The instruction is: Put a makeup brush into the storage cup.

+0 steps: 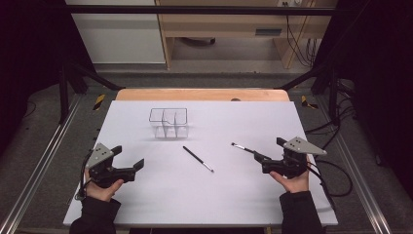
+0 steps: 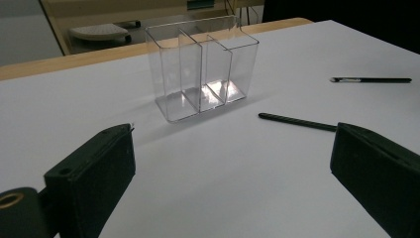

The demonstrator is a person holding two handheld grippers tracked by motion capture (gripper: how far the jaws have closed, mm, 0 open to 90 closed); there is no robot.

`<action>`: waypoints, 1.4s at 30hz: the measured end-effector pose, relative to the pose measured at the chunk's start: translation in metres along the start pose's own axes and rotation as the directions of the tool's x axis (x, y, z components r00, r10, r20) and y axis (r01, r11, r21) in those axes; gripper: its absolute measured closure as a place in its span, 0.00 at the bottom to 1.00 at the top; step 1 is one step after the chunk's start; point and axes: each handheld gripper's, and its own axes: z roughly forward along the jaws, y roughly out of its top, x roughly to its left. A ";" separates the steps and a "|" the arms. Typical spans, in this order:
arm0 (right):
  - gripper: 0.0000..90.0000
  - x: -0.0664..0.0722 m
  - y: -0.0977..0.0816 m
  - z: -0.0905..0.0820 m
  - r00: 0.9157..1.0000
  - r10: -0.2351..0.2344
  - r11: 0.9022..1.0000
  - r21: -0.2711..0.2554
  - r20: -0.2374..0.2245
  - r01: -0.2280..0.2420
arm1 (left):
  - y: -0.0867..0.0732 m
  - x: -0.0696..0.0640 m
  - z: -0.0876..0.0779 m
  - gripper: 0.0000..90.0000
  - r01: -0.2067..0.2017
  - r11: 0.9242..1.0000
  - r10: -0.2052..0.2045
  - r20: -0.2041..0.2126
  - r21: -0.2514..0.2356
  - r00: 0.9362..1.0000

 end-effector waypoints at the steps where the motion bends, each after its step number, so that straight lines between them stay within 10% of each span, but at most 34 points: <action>1: 0.05 0.000 0.000 -0.001 1.000 -0.001 1.000 0.004 0.001 0.001 | -0.001 0.000 0.000 0.04 0.003 1.000 -0.003 0.004 0.004 1.000; 42: 0.07 -0.002 0.015 0.032 0.998 -0.062 0.989 0.133 0.029 0.057 | -0.006 -0.004 0.003 0.04 -0.018 0.999 0.018 -0.001 0.030 1.000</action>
